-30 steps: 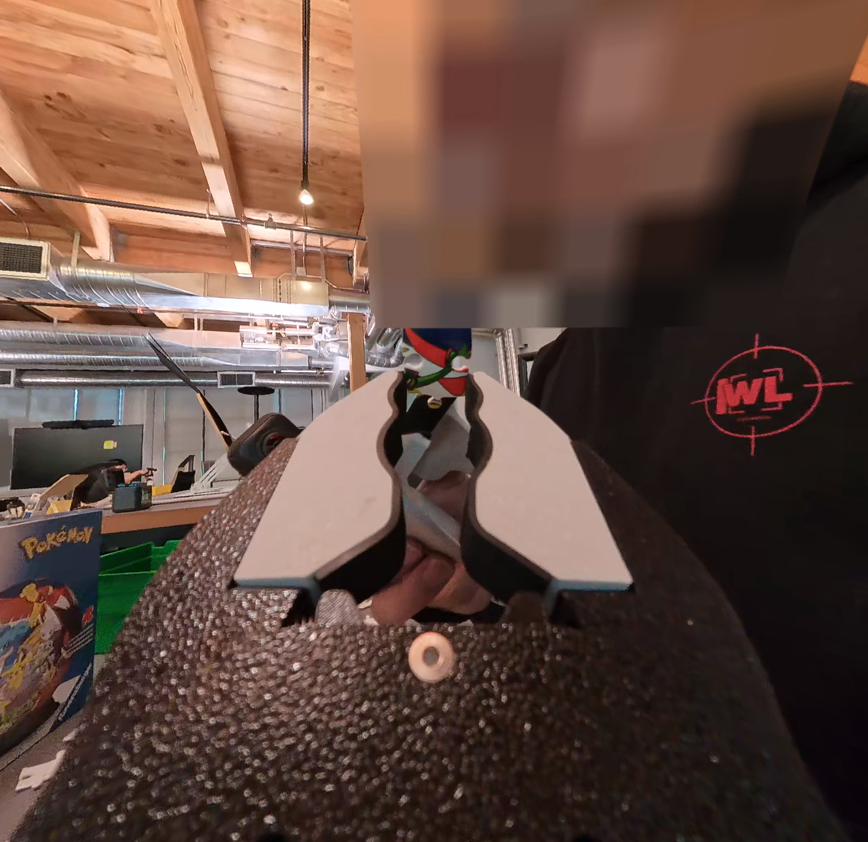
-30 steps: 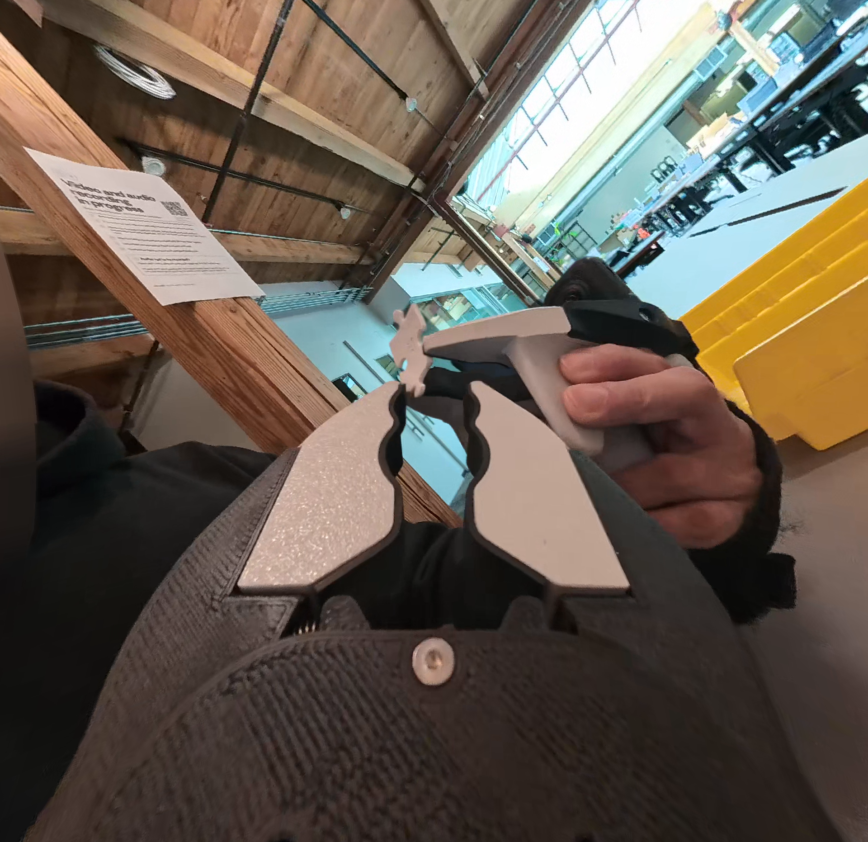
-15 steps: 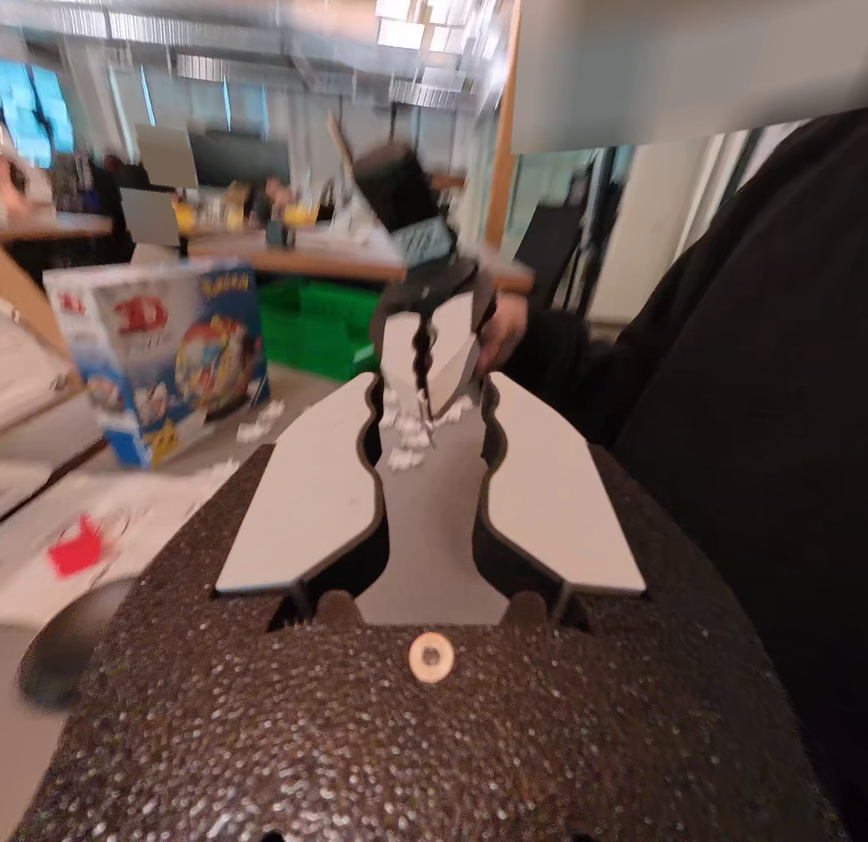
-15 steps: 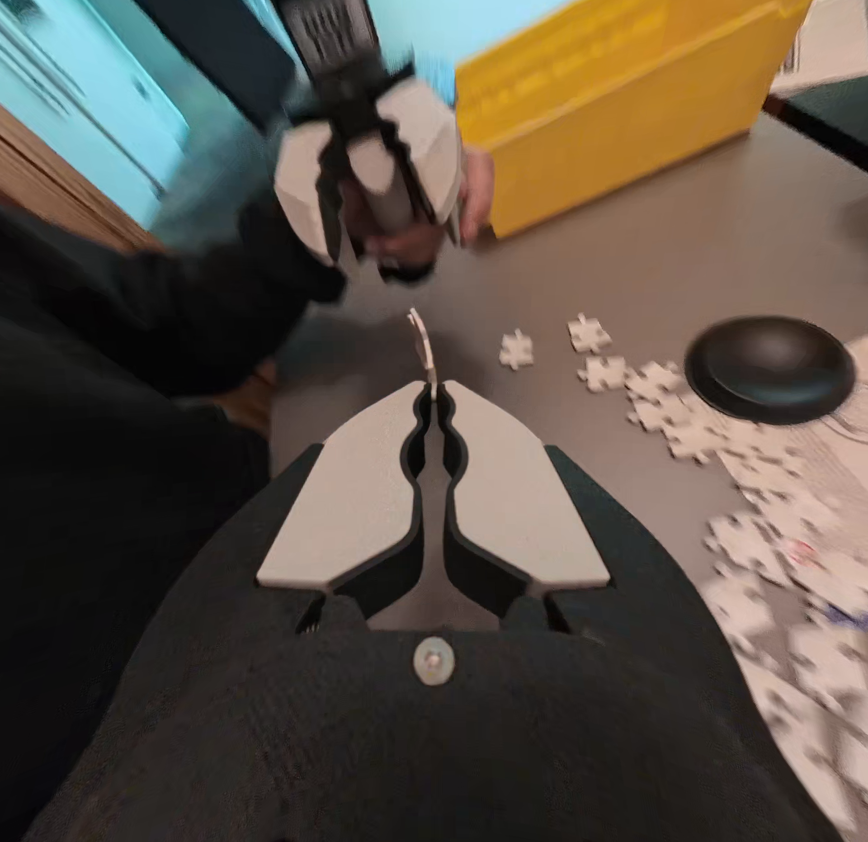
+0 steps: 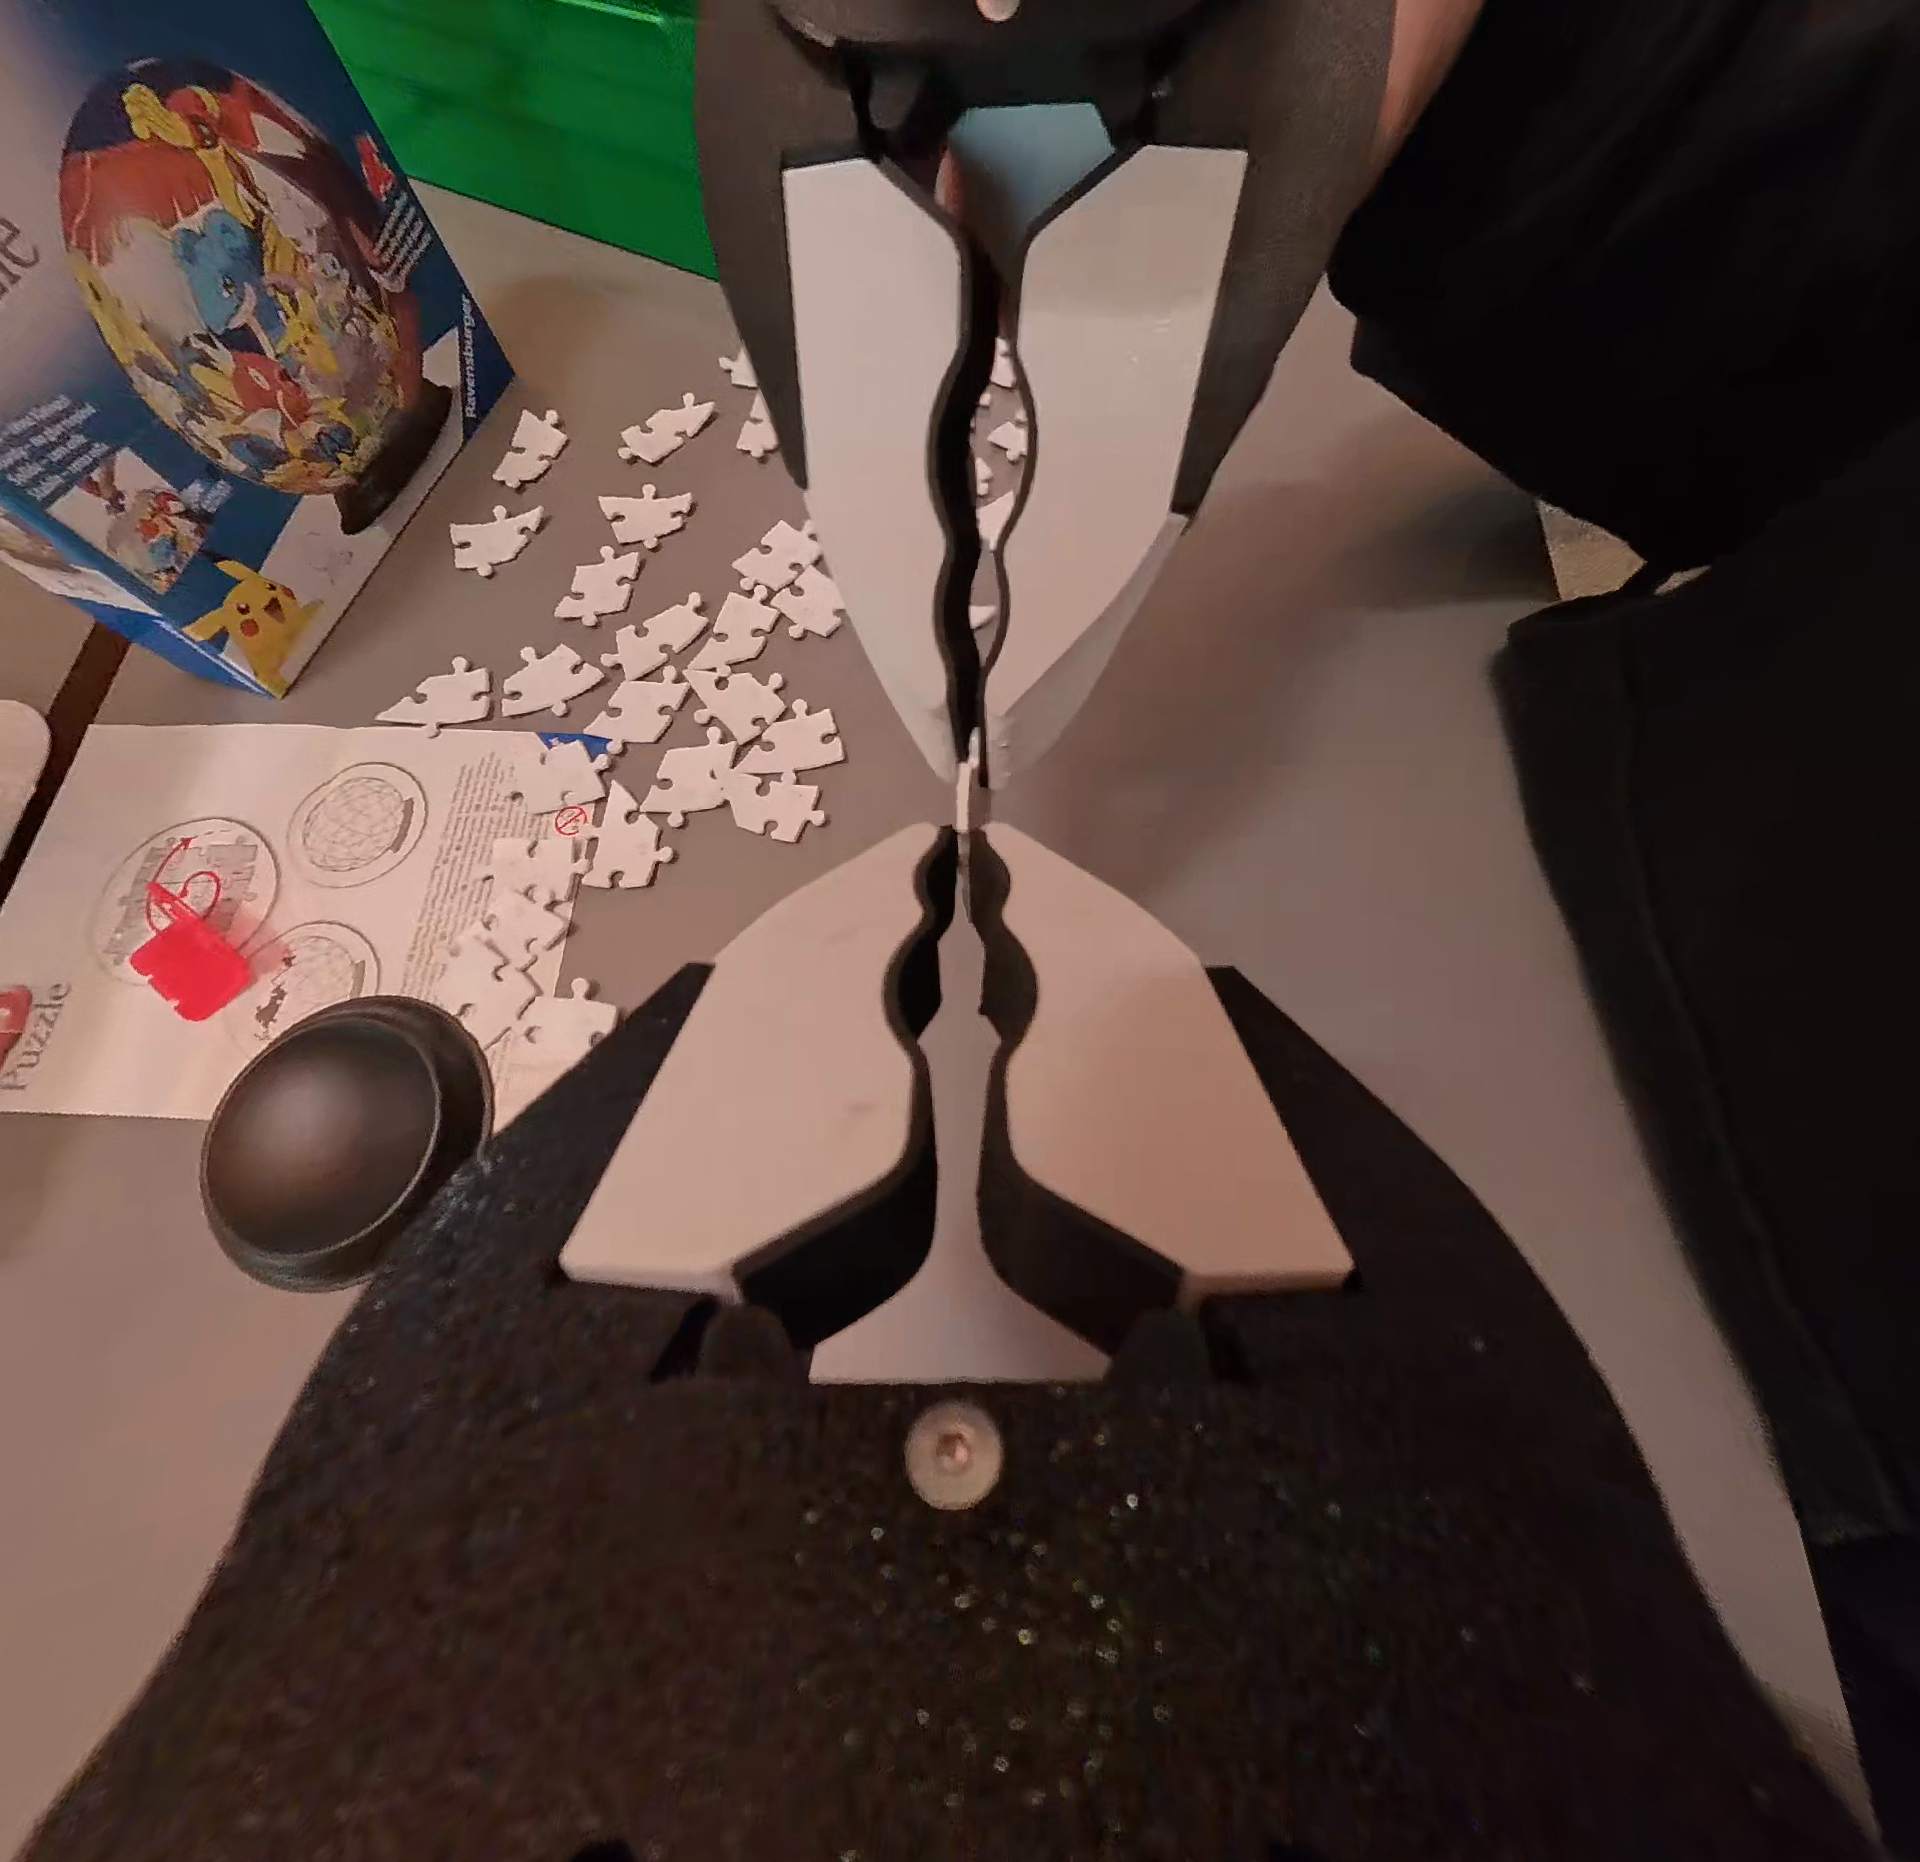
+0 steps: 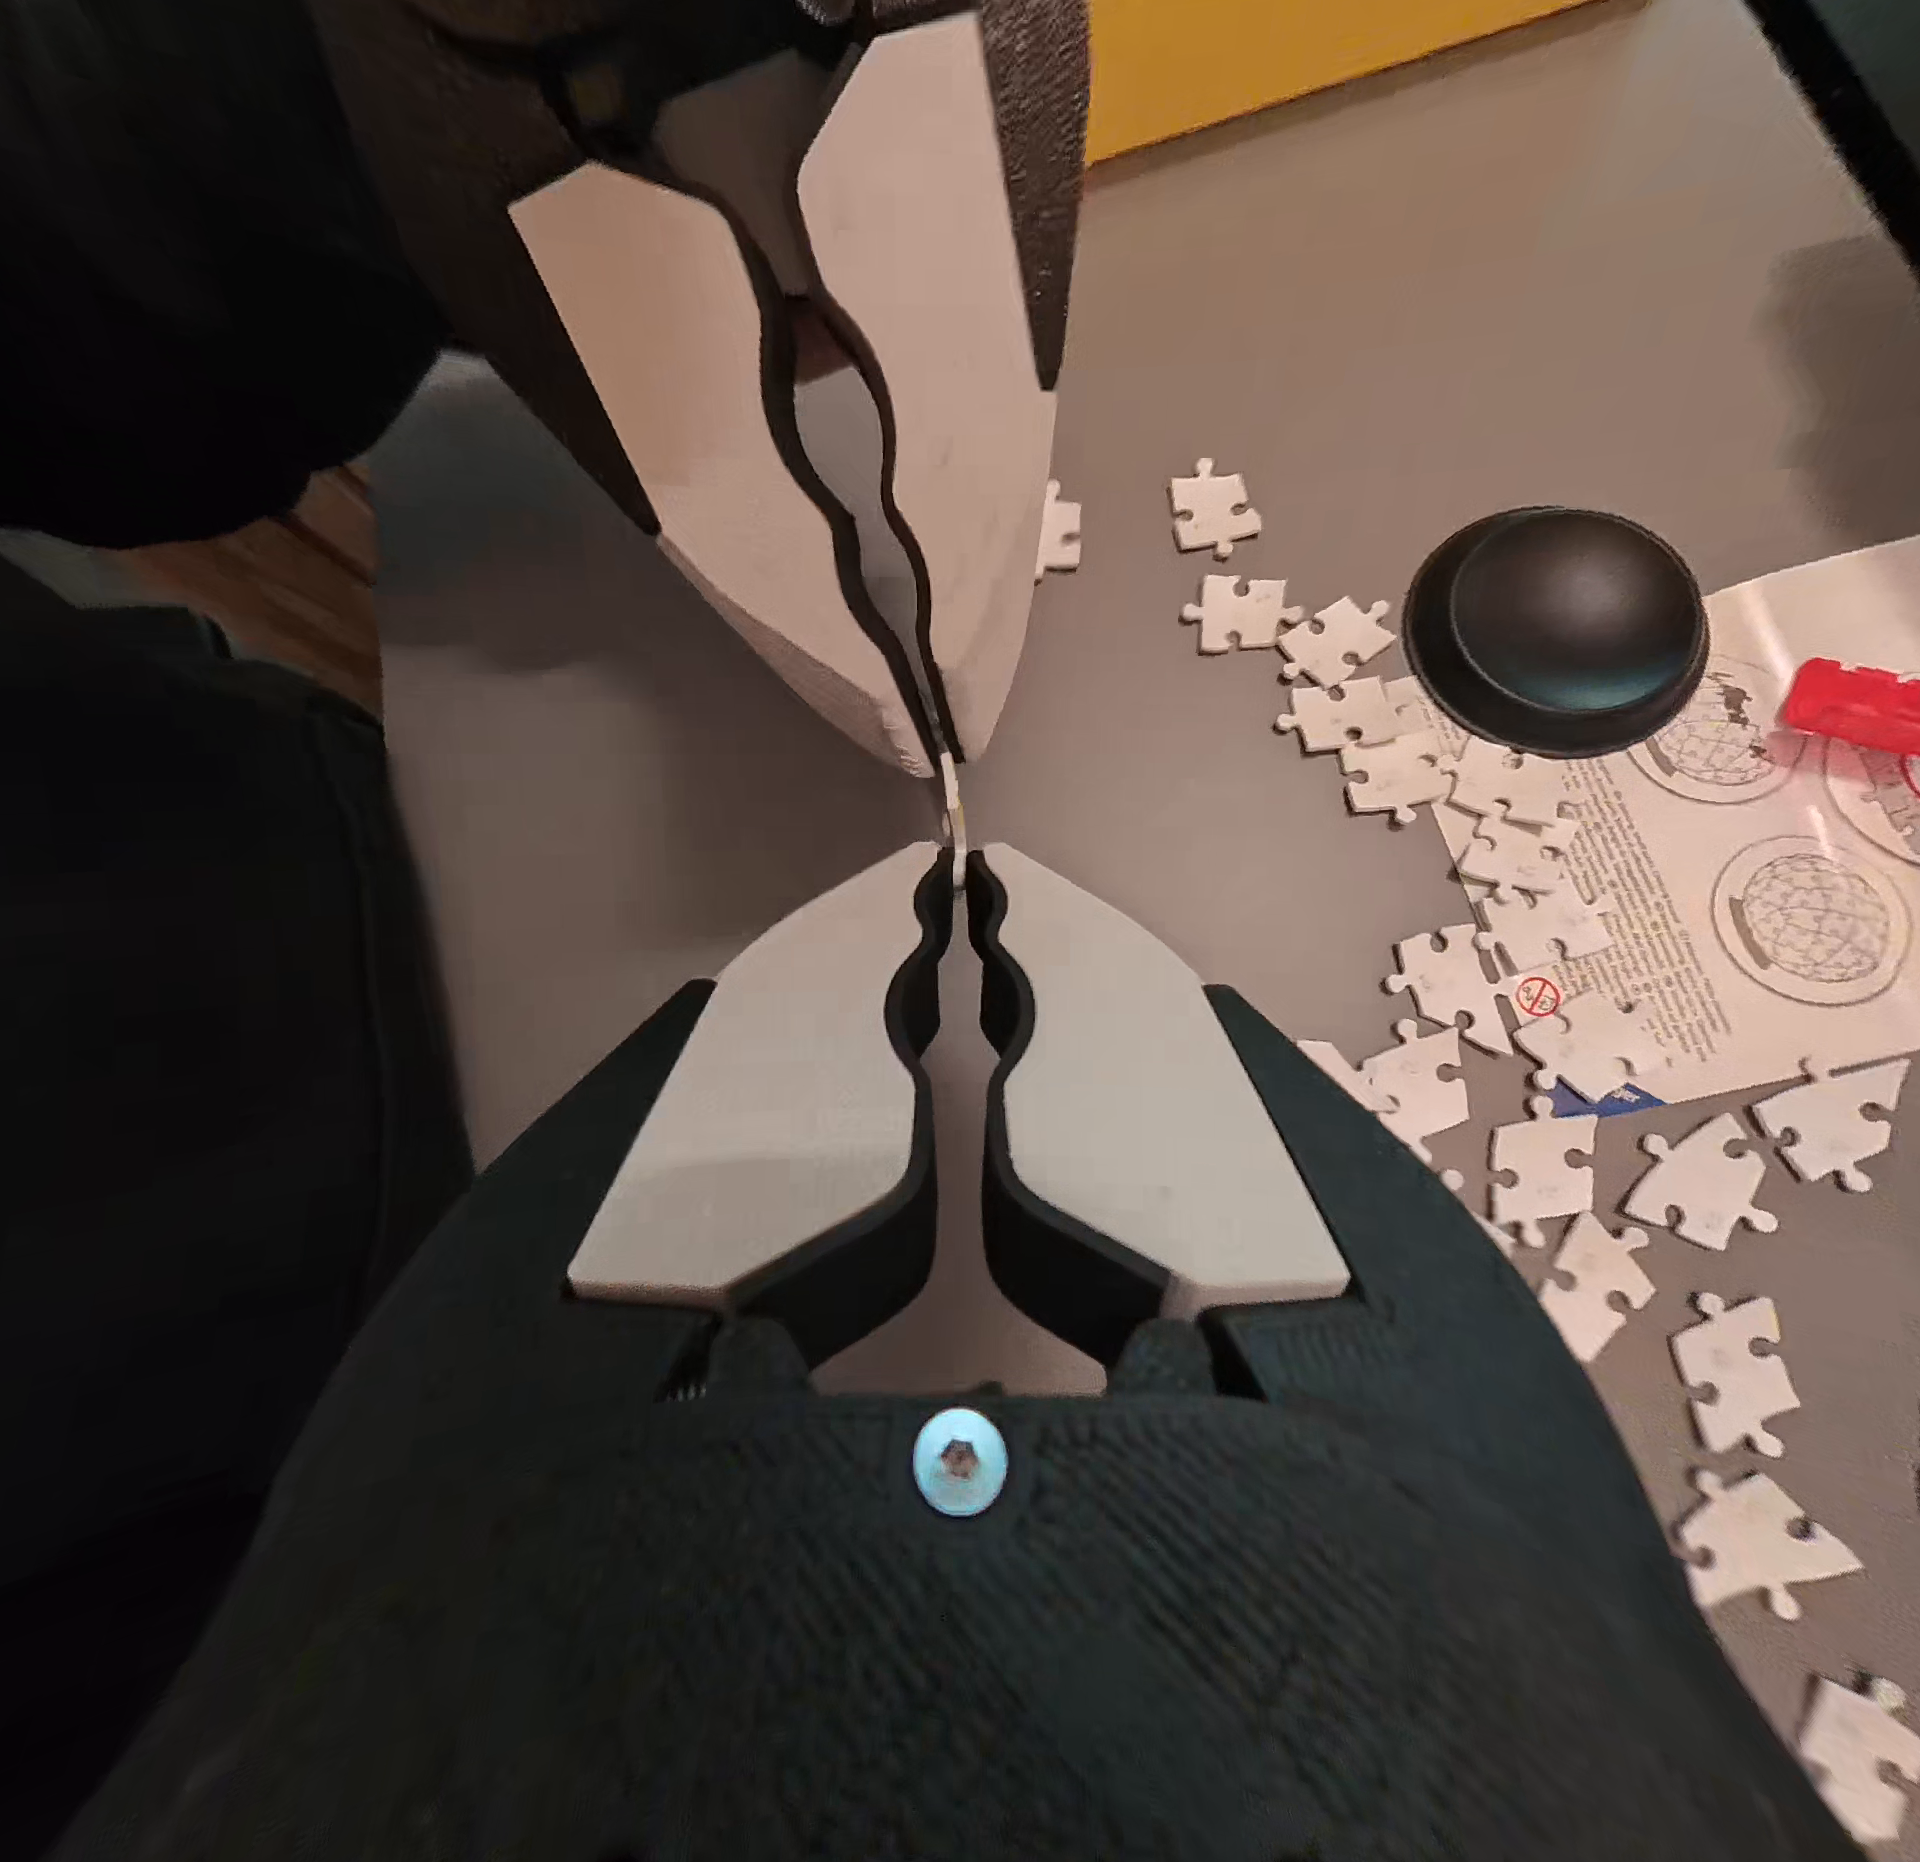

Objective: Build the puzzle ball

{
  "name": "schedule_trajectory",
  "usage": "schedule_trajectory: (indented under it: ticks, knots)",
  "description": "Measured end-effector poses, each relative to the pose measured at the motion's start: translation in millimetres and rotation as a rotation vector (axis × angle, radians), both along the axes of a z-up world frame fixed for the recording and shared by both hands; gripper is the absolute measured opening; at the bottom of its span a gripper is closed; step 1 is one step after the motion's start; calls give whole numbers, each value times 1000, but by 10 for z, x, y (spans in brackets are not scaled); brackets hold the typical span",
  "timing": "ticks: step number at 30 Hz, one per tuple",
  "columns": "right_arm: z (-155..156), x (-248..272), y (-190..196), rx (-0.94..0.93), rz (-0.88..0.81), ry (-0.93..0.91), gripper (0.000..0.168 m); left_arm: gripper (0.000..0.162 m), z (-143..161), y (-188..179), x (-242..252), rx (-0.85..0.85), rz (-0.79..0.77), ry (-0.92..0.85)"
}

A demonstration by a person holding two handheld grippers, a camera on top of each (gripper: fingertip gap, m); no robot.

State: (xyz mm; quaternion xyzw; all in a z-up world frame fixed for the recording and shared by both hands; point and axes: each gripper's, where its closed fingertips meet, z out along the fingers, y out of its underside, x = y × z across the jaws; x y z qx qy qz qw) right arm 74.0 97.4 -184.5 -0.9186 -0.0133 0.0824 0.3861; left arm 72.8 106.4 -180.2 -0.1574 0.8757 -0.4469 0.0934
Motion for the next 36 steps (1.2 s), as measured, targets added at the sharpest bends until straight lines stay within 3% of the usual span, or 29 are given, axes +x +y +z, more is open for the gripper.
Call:
schedule_trajectory:
  ticks: [2,9,14,19,28,33,36]
  knots:
    - [32,25,-25,54,-33,22,3,1,26,-24,39,-57,22,3]
    - [214,219,-120,268,-186,51,26,1,247,-118,214,-333,128,-52]
    - [451,330,-195,525,-317,181,33,1,625,-44,393,-767,289,-24]
    - [676,294,-176,738,-342,320,18,0,822,88,419,-1201,406,-1]
    - [832,277,-117,834,-334,354,1,1,846,-113,278,-1239,355,-34]
    - [814,257,-115,827,-328,349,7,1,838,-114,277,-1210,366,-67]
    - [808,264,-122,823,-335,313,2,0,833,-129,271,-1220,362,-57]
